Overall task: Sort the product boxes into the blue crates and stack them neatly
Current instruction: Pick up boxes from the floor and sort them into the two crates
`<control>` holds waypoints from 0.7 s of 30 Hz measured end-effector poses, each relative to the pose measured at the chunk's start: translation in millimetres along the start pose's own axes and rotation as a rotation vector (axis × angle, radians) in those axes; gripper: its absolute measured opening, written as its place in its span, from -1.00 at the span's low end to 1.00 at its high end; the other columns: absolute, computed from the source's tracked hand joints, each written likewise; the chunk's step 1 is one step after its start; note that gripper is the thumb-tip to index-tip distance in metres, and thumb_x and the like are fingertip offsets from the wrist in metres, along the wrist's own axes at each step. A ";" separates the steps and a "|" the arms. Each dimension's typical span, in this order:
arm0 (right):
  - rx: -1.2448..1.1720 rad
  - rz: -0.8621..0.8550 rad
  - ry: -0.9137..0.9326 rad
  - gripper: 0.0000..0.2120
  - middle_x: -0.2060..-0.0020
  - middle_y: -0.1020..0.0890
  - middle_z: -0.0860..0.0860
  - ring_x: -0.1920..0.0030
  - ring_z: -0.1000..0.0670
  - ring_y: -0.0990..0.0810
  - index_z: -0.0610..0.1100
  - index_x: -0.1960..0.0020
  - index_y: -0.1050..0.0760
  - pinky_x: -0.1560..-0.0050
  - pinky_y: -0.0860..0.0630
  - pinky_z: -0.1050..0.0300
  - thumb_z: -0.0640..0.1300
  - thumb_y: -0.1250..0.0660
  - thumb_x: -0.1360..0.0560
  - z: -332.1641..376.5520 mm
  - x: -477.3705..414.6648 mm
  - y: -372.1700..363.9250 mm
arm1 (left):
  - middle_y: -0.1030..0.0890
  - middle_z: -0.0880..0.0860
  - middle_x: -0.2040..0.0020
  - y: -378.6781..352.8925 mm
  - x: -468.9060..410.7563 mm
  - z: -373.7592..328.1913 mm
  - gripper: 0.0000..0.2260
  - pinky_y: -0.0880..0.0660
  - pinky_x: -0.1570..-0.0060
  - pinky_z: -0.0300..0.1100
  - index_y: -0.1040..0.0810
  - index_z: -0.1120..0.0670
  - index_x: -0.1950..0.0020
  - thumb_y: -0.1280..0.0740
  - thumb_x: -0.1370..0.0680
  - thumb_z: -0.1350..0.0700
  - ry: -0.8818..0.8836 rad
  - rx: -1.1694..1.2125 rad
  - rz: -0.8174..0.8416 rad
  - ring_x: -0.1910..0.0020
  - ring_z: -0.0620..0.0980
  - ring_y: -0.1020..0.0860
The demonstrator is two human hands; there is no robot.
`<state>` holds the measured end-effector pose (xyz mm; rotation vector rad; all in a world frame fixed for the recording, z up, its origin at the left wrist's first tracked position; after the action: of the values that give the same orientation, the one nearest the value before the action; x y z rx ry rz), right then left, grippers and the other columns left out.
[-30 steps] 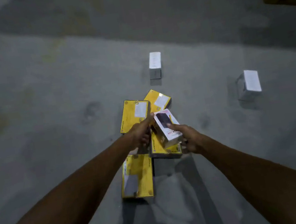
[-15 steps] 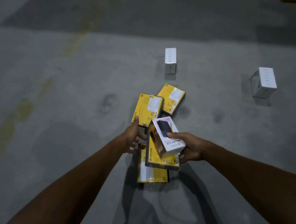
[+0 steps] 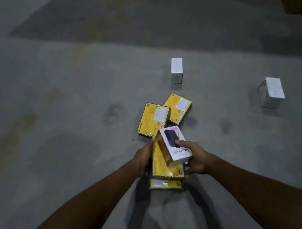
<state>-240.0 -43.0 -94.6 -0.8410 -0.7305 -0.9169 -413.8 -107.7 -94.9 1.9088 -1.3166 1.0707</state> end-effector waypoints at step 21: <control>-0.484 0.000 0.277 -0.48 -0.23 -0.60 -0.26 -0.09 -0.28 -0.59 -0.15 -0.31 -0.56 -0.22 -0.42 -0.37 0.11 -0.27 -0.45 73.9 30.6 38.8 | -0.71 0.23 0.03 -64.5 14.7 -99.9 -0.58 -0.61 -0.02 0.23 -0.62 0.27 -0.02 -0.60 -0.35 0.00 -0.509 0.270 0.008 0.05 0.26 -0.68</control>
<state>-205.8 22.7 -45.4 -1.1065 -0.2665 -1.2055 -379.3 -11.4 -32.5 2.4961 -1.5022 0.8245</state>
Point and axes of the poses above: each hand's wrist, its own x-axis away from the middle knuckle, its own y-axis out of the back of the hand, z = x × y, the point moved 4 cm from there along -x, towards the middle knuckle
